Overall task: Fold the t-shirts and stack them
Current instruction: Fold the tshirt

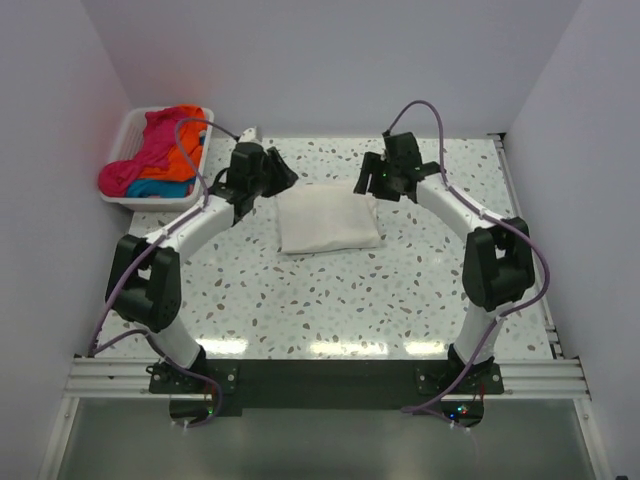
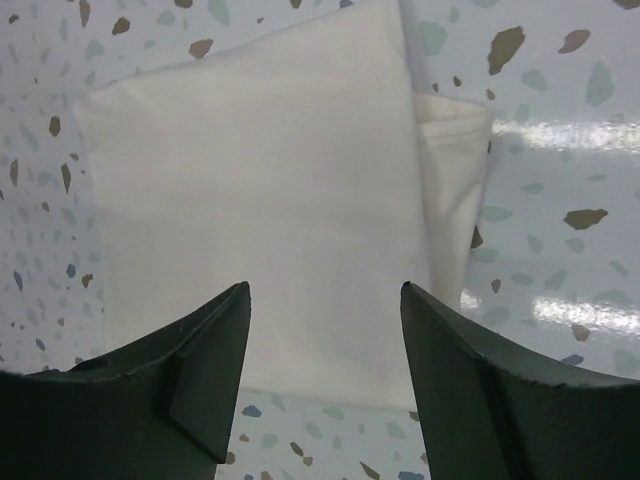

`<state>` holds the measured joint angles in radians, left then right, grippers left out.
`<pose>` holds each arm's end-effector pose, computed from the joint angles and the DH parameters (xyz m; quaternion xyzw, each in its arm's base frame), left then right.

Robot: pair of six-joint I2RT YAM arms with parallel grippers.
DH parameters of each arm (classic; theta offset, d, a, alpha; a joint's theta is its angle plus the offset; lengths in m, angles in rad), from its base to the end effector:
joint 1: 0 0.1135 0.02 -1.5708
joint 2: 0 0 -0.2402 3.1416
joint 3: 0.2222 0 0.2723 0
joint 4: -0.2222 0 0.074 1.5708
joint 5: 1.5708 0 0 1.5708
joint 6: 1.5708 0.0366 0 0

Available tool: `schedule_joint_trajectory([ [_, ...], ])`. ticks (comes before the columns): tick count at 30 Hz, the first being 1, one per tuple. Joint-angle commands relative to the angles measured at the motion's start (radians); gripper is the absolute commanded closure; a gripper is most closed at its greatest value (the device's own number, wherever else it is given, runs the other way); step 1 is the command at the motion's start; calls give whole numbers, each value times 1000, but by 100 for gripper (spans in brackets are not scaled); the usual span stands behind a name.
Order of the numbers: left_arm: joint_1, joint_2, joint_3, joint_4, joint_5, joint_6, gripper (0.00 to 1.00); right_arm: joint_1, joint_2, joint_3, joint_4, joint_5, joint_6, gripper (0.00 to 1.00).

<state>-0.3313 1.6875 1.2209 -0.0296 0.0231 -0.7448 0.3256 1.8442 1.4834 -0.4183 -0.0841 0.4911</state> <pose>0.3869 -0.1340 0.2335 -0.1706 0.8420 -0.2708 0.4344 0.4094 0.1415 0.2295 0.0600 0.9200 0.1886 0.3382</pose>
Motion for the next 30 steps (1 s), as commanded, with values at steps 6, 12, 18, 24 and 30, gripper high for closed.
schedule_joint_trajectory([
  [6, -120, 0, -109, 82, -63, -24, 57, 84, -11, -135, 122, 63, 29, 38],
  [12, -132, 66, -144, 129, -58, -30, 59, 84, 4, -230, 177, 27, 55, 41],
  [18, -133, 101, -173, 161, -55, -37, 59, 86, -22, -310, 197, 47, 49, 42],
  [24, -133, 117, -181, 165, -51, -34, 59, 86, -46, -347, 205, 44, 58, 42],
  [30, -132, 121, -193, 169, -51, -30, 59, 86, -77, -383, 216, 47, 67, 42],
])
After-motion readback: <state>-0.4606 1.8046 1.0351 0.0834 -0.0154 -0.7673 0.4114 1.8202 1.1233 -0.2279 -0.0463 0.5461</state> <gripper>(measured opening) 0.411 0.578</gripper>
